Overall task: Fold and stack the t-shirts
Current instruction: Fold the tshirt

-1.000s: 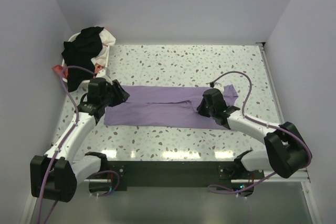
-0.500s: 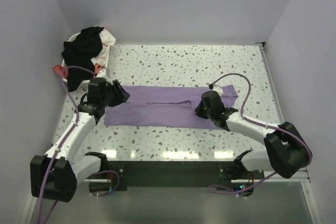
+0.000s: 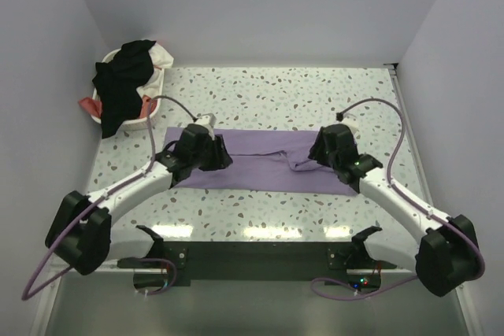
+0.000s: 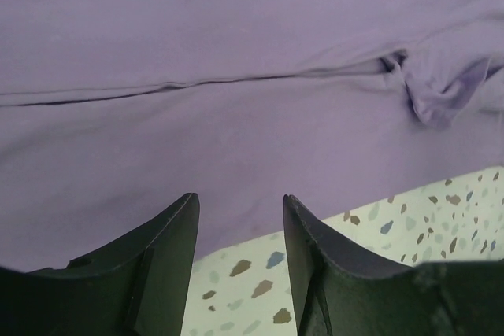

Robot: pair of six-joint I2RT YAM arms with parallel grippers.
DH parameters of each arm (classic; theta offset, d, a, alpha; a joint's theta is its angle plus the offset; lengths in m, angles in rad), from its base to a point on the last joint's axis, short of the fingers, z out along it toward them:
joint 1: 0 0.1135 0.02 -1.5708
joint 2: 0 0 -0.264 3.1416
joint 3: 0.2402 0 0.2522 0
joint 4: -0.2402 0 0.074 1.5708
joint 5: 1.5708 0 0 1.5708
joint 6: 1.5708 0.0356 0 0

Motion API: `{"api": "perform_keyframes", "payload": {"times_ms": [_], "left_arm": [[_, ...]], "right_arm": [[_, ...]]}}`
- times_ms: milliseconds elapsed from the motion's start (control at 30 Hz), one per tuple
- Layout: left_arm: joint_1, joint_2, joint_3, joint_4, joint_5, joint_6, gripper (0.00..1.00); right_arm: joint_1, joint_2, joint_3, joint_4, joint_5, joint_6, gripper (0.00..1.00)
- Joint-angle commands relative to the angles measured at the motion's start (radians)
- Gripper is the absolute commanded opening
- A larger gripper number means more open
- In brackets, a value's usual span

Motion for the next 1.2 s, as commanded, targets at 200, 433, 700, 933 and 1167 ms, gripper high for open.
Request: {"api": "perform_keyframes", "payload": {"times_ms": [200,433,700,933,1167], "left_arm": [[-0.335,0.388,0.412,0.029,-0.238,0.025,0.51],[-0.424,0.631,0.665,-0.045,-0.273,0.065,0.52],[-0.459,0.728,0.753,-0.046,-0.267,0.106,0.56],[-0.478,0.780,0.793,-0.022,-0.250,0.111,0.58],[-0.485,0.804,0.804,-0.016,-0.243,0.106,0.58]], "right_arm": [[-0.326,0.195,0.201,-0.146,-0.001,-0.169,0.51],[-0.351,0.338,0.265,-0.142,0.023,-0.195,0.52],[-0.355,0.376,0.217,-0.096,0.014,-0.207,0.51],[-0.355,0.362,0.183,-0.074,-0.012,-0.204,0.38],[-0.355,0.304,0.125,-0.065,-0.059,-0.187,0.20]]}}
